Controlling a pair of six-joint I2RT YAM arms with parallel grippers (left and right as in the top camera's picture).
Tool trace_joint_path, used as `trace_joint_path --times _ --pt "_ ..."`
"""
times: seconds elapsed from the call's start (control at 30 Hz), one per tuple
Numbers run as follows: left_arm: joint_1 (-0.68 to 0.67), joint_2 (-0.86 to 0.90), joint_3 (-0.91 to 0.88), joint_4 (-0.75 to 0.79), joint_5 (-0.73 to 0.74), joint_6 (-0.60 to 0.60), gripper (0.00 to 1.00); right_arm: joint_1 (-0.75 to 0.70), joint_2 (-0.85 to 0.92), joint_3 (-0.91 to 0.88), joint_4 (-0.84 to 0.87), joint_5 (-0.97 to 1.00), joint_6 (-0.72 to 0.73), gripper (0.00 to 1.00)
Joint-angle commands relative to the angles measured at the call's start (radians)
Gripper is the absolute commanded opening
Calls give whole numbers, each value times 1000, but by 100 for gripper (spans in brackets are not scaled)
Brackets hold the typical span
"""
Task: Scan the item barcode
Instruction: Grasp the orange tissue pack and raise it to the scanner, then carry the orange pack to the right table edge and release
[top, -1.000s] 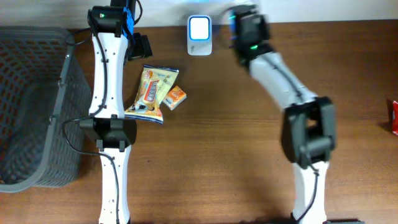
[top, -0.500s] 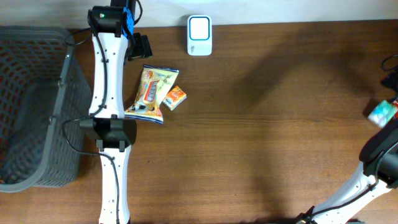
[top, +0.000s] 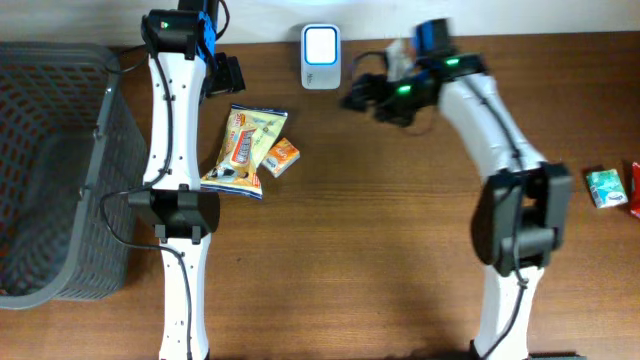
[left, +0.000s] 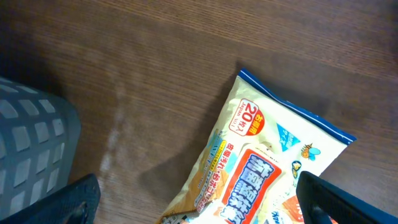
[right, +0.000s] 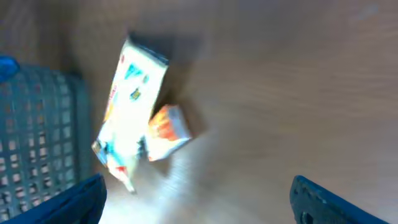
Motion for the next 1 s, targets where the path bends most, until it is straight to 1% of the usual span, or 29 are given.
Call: trace_joint_path --times 0.0,0.03,0.07,0.13,0.17,0.23,0.3,0.33,0.37,0.4,0.43,0.5,0.53,0.57,0.6,0.63,0.73,0.77,0.8,0.83,0.9,0.97 --pt "2 12 -1 -1 6 -10 99 158 66 -6 42 241 443 93" --pt "2 12 -1 -1 6 -10 99 205 82 -6 80 245 525 92" --pt "2 12 -1 -1 6 -10 99 250 94 -6 109 260 607 89" --pt "2 12 -1 -1 6 -10 99 341 100 -6 132 410 795 82" --pt "2 12 -1 -1 6 -10 99 368 100 -6 131 466 838 80" --pt "2 12 -1 -1 6 -10 99 420 102 -14 130 577 954 80" --pt "2 12 -1 -1 6 -10 99 439 126 -15 130 607 974 79" --pt "2 12 -1 -1 6 -10 99 439 145 -15 123 608 974 75" --pt "2 12 -1 -1 6 -10 99 437 170 -15 123 607 974 68" --pt "2 12 -1 -1 6 -10 99 437 192 -15 123 607 974 68" --pt "2 12 -1 -1 6 -10 99 437 205 -15 123 606 973 60" --pt "2 12 -1 -1 6 -10 99 437 207 -15 123 607 973 41" --pt "2 12 -1 0 6 -10 99 436 207 -15 124 607 963 34" --pt "2 12 -1 -1 6 -10 99 434 207 -15 123 607 953 24" --pt "2 12 -1 -1 6 -10 99 429 207 -15 124 607 925 16" --pt "2 12 -1 -1 6 -10 99 415 205 -15 125 599 872 4" --pt "2 12 -1 -1 6 -10 99 324 179 -14 125 444 668 4" --pt "2 12 -1 -1 6 -10 99 283 167 -11 129 362 555 4" --pt "2 12 -1 -1 6 -10 99 214 148 -11 138 207 375 4" --pt "2 12 -1 -1 6 -10 99 158 140 -11 139 45 237 4" --pt "2 12 -1 -1 6 -10 99 27 139 -11 153 -341 -15 4" --pt "2 12 -1 -1 6 -10 99 -79 139 -11 150 -484 -179 4"
